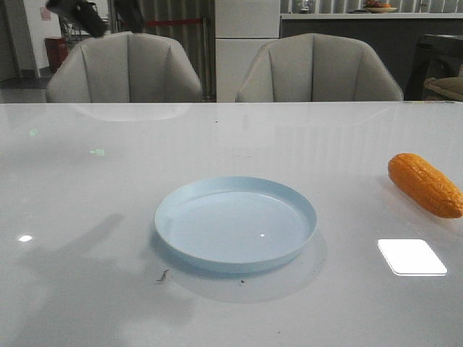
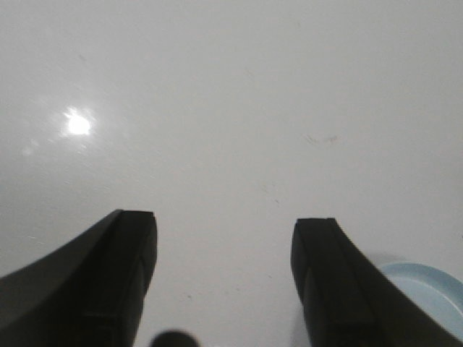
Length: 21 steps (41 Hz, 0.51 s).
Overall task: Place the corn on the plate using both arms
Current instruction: 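Release the plate and raise the left gripper away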
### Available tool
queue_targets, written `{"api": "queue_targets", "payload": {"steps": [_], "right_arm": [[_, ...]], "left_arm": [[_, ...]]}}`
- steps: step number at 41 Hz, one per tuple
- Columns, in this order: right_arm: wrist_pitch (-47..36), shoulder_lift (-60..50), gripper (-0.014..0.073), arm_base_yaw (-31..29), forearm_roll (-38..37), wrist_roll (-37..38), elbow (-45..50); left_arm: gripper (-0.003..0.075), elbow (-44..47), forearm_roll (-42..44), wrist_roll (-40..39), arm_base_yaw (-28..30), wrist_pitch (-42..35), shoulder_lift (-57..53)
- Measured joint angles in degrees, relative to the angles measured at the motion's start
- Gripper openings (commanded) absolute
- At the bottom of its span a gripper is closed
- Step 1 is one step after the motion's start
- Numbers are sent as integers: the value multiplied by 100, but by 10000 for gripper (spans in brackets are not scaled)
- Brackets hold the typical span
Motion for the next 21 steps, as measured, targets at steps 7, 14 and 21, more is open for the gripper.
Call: {"api": "queue_targets", "payload": {"steps": [7, 14, 21], "right_arm": [[-50, 0, 510, 0, -16, 0, 0], [-138, 0, 510, 0, -25, 0, 0], [-187, 0, 510, 0, -60, 0, 0]], "left_arm": [[455, -33, 760, -10, 66, -50, -709], [455, 202, 1064, -10, 138, -374, -1424], [455, 1331, 1126, -29, 276, -1034, -2118]]}}
